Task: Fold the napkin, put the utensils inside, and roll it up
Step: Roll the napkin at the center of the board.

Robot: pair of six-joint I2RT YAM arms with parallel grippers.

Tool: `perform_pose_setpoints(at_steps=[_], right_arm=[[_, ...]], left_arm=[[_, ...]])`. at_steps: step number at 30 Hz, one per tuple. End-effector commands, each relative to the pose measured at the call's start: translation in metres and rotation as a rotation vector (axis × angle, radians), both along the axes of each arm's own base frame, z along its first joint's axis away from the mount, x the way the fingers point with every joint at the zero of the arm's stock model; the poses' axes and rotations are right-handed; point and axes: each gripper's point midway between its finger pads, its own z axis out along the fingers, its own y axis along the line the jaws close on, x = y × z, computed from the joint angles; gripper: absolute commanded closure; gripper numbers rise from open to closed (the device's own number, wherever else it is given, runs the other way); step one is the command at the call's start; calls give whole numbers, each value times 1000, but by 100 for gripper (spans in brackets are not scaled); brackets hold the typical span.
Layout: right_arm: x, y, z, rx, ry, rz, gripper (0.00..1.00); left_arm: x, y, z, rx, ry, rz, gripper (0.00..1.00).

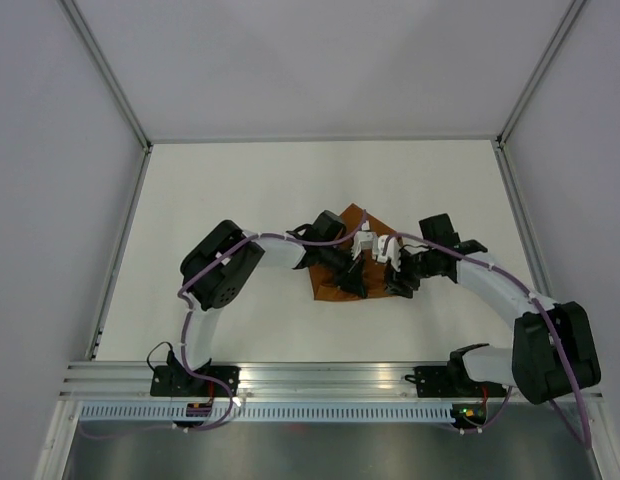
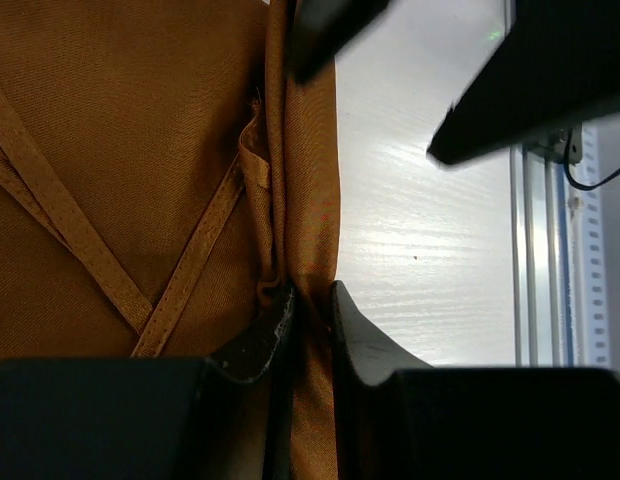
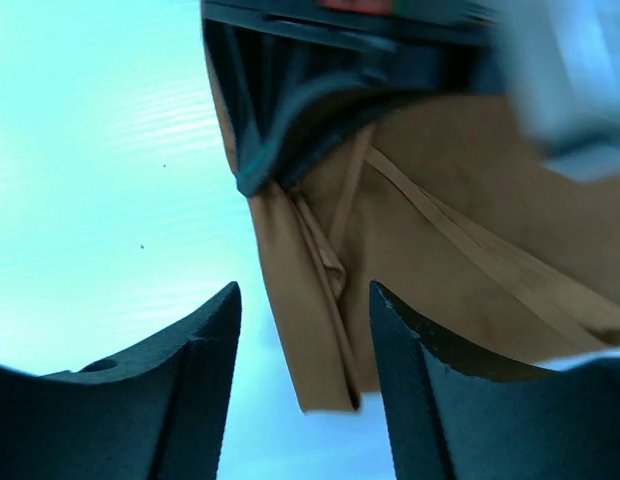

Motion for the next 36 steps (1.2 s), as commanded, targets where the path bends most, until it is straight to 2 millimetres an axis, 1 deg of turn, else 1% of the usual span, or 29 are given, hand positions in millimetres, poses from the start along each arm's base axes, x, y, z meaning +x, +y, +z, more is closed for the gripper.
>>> perform_pose_setpoints(at_steps=[1, 2, 5, 7, 9, 16, 26, 27, 30, 33, 36], right_arm=[[15, 20, -1, -45, -227, 23, 38], [14, 23, -7, -49, -255, 25, 38], [13, 32, -16, -84, -285, 38, 37], [9, 36, -25, -101, -269, 53, 37], [8, 38, -27, -106, -267, 58, 37], [-5, 51, -38, -133, -270, 100, 39], [-24, 49, -40, -151, -245, 134, 40], [-23, 49, -35, -144, -259, 135, 39], [-30, 47, -32, -138, -256, 144, 39], [-37, 45, -34, -140, -239, 156, 39], [-40, 43, -41, -152, -230, 164, 39]], left_arm=[[-24, 14, -24, 99, 183, -14, 98], [-23, 15, -24, 99, 190, -11, 98], [-23, 14, -26, 105, 199, -9, 98], [-22, 12, -27, 106, 203, -7, 98], [-21, 12, -26, 103, 201, -4, 98], [-18, 11, -25, 108, 200, -3, 98], [-16, 12, -27, 120, 195, 0, 98], [-17, 12, -28, 120, 196, -1, 98], [-17, 13, -29, 125, 196, -1, 98], [-17, 13, -29, 127, 196, 0, 98], [-16, 14, -28, 129, 193, 1, 98]])
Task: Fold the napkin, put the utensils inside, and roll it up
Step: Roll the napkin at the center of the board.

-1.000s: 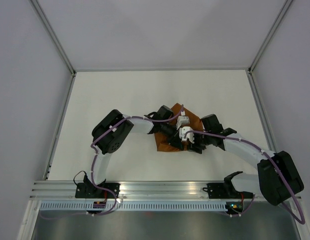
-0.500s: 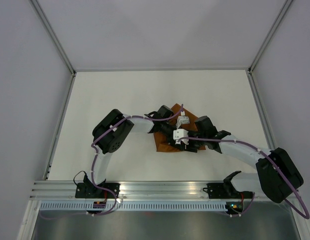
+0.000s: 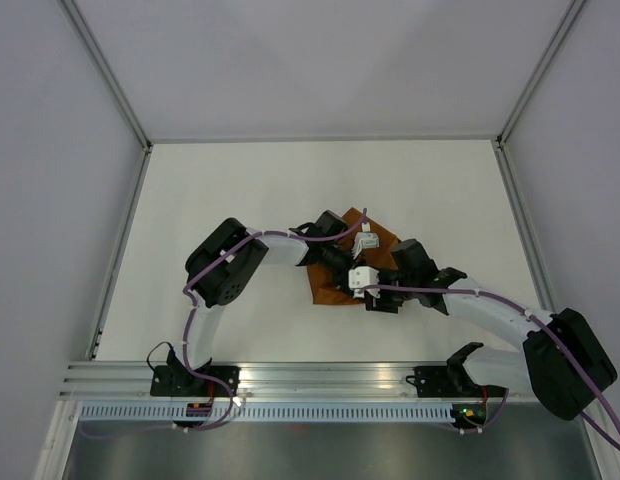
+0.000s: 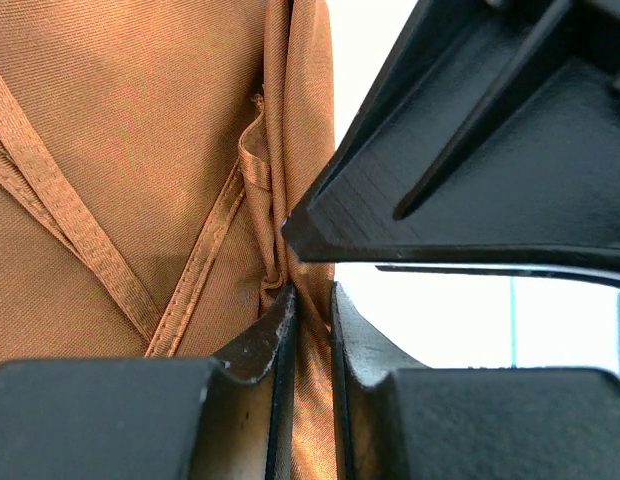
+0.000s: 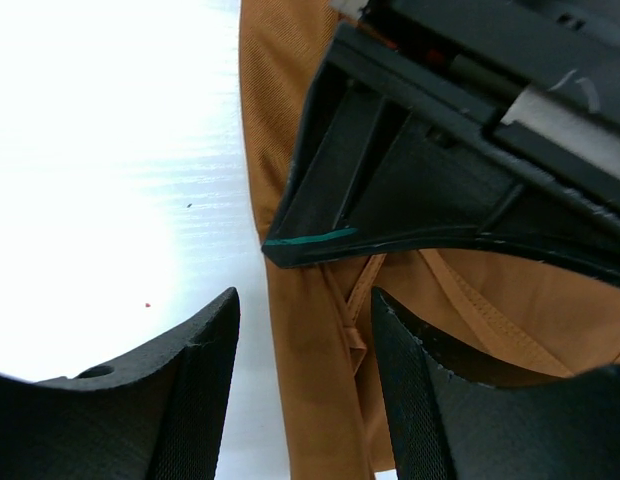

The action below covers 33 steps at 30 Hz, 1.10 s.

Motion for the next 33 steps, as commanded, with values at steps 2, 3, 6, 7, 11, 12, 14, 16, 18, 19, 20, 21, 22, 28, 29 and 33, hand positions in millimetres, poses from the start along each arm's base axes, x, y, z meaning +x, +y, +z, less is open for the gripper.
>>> perform_pose_setpoints(at_steps=[2, 3, 6, 7, 11, 12, 14, 16, 18, 19, 20, 21, 22, 28, 29, 33], right_arm=[[-9, 0, -9, -6, 25, 21, 38], [-10, -1, -14, -16, 39, 24, 38], [-5, 0, -23, -34, 34, 18, 39], [-1, 1, -24, -34, 19, 14, 39], [1, 0, -31, -52, 27, 11, 43], [0, -1, -33, -56, 32, 11, 45], [-1, -2, -35, -59, 32, 11, 53], [-3, -6, -39, -76, 37, 14, 57], [-6, -8, -41, -86, 44, 18, 66], [-7, -9, -42, -93, 49, 23, 68], [-8, -10, -43, -97, 53, 24, 70], [-9, -10, -43, -100, 55, 26, 72], [-11, -12, -44, -107, 65, 30, 75], [-25, -13, -47, -122, 153, 56, 85], [-28, -12, -48, -119, 178, 67, 87], [-28, -7, -42, -91, 260, 80, 89]], left_arm=[[-4, 10, -26, 100, 29, 22, 98], [-4, 11, -26, 100, 29, 21, 98], [-4, 12, -26, 105, 27, 20, 98], [-4, 12, -26, 106, 28, 20, 98], [-4, 12, -24, 107, 32, 22, 98], [-3, 12, -24, 106, 31, 22, 98], [-3, 11, -22, 100, 30, 19, 98], [-4, 10, -19, 93, 36, 16, 98], [-2, 7, -14, 80, 30, 13, 98], [-1, 6, -11, 75, 23, 15, 95], [0, 5, -10, 76, 16, 20, 94], [3, 4, -7, 70, 6, 29, 88], [7, 2, 0, 55, -17, 38, 81], [24, -2, 31, -13, -100, 121, 59], [30, 0, 36, -10, -135, 154, 57], [50, 6, 53, -14, -219, 272, 55]])
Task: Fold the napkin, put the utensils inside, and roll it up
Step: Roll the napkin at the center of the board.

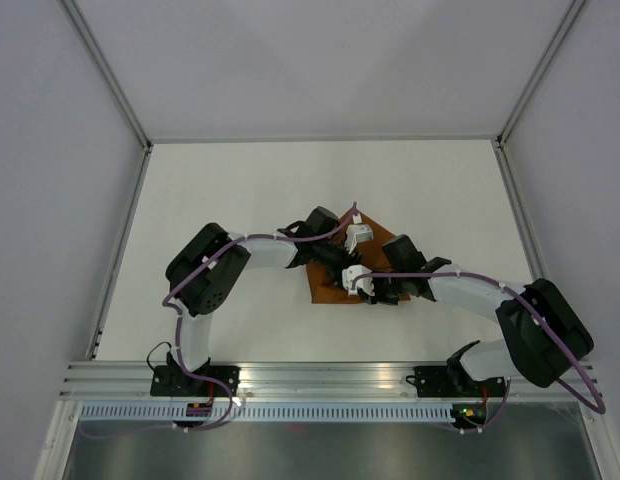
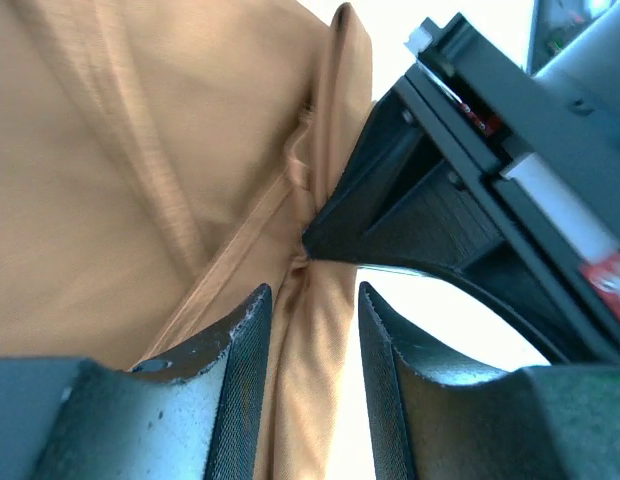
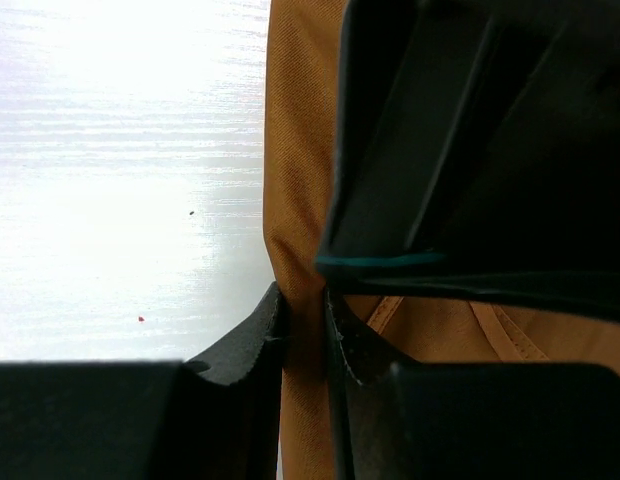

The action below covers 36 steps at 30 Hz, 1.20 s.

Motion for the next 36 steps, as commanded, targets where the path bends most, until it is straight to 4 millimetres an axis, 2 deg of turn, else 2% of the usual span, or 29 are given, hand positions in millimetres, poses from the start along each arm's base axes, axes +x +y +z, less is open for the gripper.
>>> perform_pose_setpoints(at_steps=[1, 2, 3, 4, 5, 6, 7, 8, 9, 10, 11, 12, 13, 14, 15, 16, 17, 18, 20, 21, 22, 23, 24, 25, 27, 28, 30, 33, 36], right_arm=[[-31, -14, -15, -51, 210, 24, 89], [-28, -12, -13, -38, 236, 31, 89], [-28, -12, -13, -37, 258, 34, 89], [-34, -15, -14, -50, 302, 38, 89], [-35, -17, -18, -56, 339, 33, 90], [-30, -13, -15, -38, 348, 48, 90], [-35, -16, -15, -46, 392, 48, 90], [-37, -18, -19, -53, 435, 43, 91], [-30, -14, -15, -39, 441, 50, 91], [-36, -16, -14, -38, 492, 62, 91], [-37, -18, -19, -46, 542, 56, 91], [-27, -14, -16, -41, 546, 59, 91], [-32, -16, -14, -47, 597, 75, 91], [-35, -18, -22, -62, 664, 68, 91], [-23, -14, -19, -55, 666, 71, 91], [-27, -16, -17, -65, 722, 73, 91], [-30, -17, -25, -78, 783, 69, 91], [-18, -14, -23, -69, 784, 65, 91], [-19, -16, -27, -74, 863, 47, 91], [-12, -14, -27, -70, 862, 43, 91], [-11, -15, -28, -69, 877, 33, 91], [-10, -17, -32, -74, 902, 17, 91], [-6, -16, -31, -72, 906, 10, 91], [-4, -17, -32, -74, 909, 2, 91], [-1, -17, -34, -80, 918, -13, 91], [0, -18, -35, -81, 916, -19, 91], [1, -18, -35, -83, 915, -25, 91], [2, -18, -37, -86, 912, -34, 91], [3, -18, -37, -86, 911, -37, 91]], left_arm=[[35, 3, 35, -43, -144, 164, 55], [48, 5, 47, -57, -199, 230, 54], [59, 12, 50, -49, -228, 290, 53], [60, 22, 43, -30, -236, 327, 53], [76, 27, 51, -45, -284, 415, 53], [87, 37, 67, -66, -330, 491, 53], [85, 51, 57, -47, -329, 534, 53], [97, 63, 63, -48, -355, 631, 53], [107, 71, 74, -82, -402, 701, 53], [102, 84, 77, -94, -431, 744, 53], [106, 94, 83, -102, -473, 800, 53], [106, 101, 85, -113, -494, 826, 53], [101, 108, 96, -157, -536, 845, 53], [101, 114, 99, -158, -583, 855, 53], [95, 113, 104, -179, -614, 845, 53], [89, 115, 103, -182, -640, 837, 53], [87, 116, 110, -184, -696, 823, 53], [81, 112, 112, -181, -729, 815, 52], [74, 112, 115, -167, -794, 796, 51], [73, 111, 115, -156, -827, 779, 50], [62, 103, 115, -156, -849, 740, 49], [60, 102, 114, -131, -904, 711, 48], [48, 90, 112, -127, -923, 652, 46], [43, 81, 114, -125, -947, 610, 45], [28, 65, 89, -42, -970, 478, 45], [26, 55, 91, -37, -982, 444, 45], [9, 40, 66, 21, -985, 322, 45], [-9, 20, 54, 27, -978, 221, 44], [-25, 8, 41, 28, -956, 140, 42]])
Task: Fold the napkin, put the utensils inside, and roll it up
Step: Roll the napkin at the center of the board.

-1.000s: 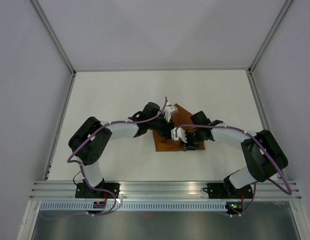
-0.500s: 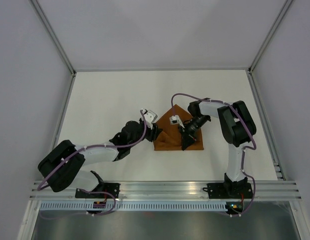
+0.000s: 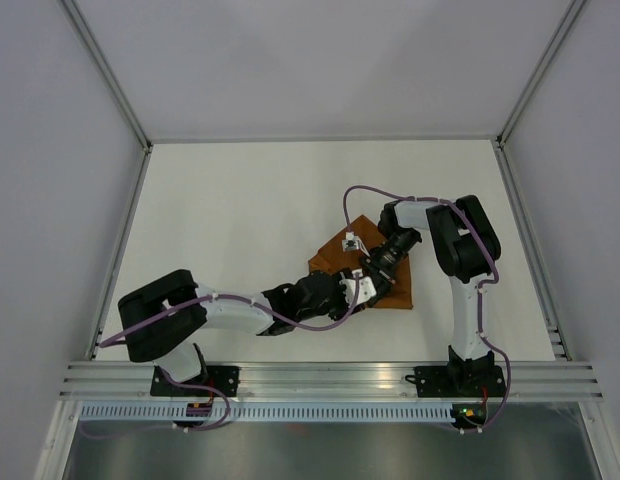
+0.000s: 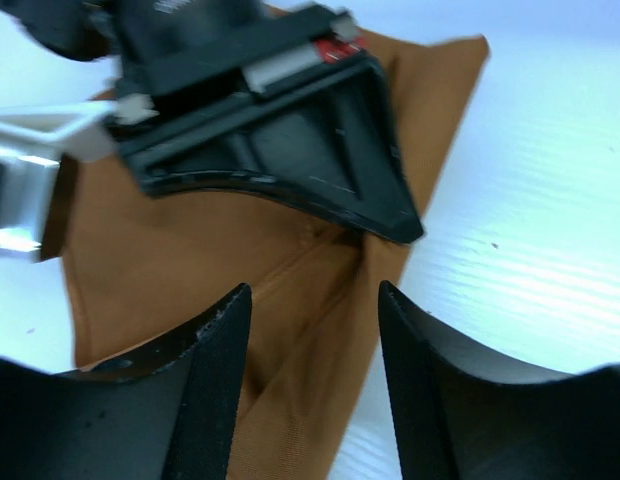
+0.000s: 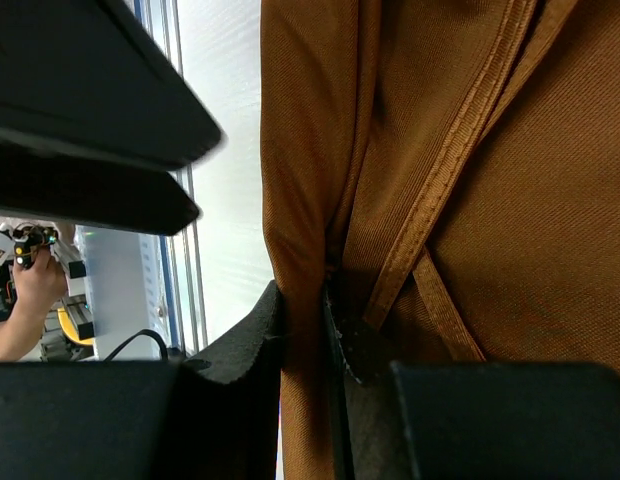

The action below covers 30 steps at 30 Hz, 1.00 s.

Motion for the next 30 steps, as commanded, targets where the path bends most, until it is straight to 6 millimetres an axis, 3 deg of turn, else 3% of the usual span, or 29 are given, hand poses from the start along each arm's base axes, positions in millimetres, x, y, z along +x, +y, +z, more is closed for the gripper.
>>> perform_pose_setpoints(at_steps=[1, 7, 19, 24, 26, 30], right_arm=[[17, -14, -37, -53, -136, 86, 91], [17, -15, -38, -60, -137, 83, 92], [18, -15, -39, -62, -136, 77, 92], [18, -16, -39, -64, -138, 70, 92], [18, -16, -39, -63, -140, 68, 92], [19, -16, -39, -65, -145, 67, 89]], left_arm=[[-13, -18, -8, 73, -32, -108, 40], [-25, -29, -31, 130, -10, -181, 38], [-14, -31, -65, 190, -14, -144, 37], [-18, -23, -86, 230, 42, -128, 55], [-20, -19, -91, 231, 64, -123, 69], [-25, -18, -98, 225, 112, -115, 88]])
